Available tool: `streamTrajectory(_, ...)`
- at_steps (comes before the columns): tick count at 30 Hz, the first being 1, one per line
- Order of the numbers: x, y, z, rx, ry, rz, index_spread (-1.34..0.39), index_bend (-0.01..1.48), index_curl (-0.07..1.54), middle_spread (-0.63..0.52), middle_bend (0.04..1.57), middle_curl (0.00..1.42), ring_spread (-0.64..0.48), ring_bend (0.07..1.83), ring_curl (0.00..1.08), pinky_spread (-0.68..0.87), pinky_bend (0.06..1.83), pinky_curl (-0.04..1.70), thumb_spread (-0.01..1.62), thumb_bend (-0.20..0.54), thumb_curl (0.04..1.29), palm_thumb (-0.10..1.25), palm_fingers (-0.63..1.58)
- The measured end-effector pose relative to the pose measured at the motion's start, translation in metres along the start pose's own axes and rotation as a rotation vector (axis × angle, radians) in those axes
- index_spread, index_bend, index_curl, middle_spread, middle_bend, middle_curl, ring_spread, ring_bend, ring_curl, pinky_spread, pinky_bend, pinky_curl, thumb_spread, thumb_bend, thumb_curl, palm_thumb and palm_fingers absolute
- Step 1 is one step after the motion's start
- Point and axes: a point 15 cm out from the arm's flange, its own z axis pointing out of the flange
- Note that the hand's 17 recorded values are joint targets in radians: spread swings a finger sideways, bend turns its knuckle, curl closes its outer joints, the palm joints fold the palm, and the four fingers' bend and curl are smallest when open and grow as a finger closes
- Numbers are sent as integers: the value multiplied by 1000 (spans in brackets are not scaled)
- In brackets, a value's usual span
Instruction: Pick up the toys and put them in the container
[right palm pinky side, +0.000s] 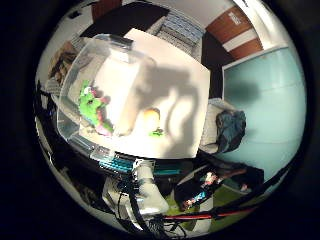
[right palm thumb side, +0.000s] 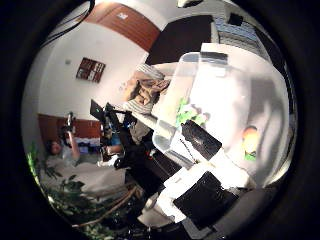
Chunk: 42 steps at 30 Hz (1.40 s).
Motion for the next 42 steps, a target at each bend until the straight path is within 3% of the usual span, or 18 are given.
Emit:
streamTrajectory(9,146,40,26,-31,31,274,-385,152,265,-74,403,358,102,628,242,445,492,393,1139,-20,411,722,229)
streamTrajectory(15,193,69,93,-71,33,377,-355,153,260,-74,406,350,115,618,223,435,494,361,1130,-20,409,712,231)
streamTrajectory(19,193,96,137,-139,5,393,-349,153,259,-74,408,347,120,614,214,432,496,341,1125,-26,392,671,234)
streamTrajectory(29,194,122,187,-177,0,412,-341,153,258,-73,410,343,131,594,200,422,500,308,1112,-22,346,596,234)
streamTrajectory(42,181,118,217,-188,9,380,-309,156,260,-59,407,342,140,588,192,421,506,278,1104,-22,322,565,242)
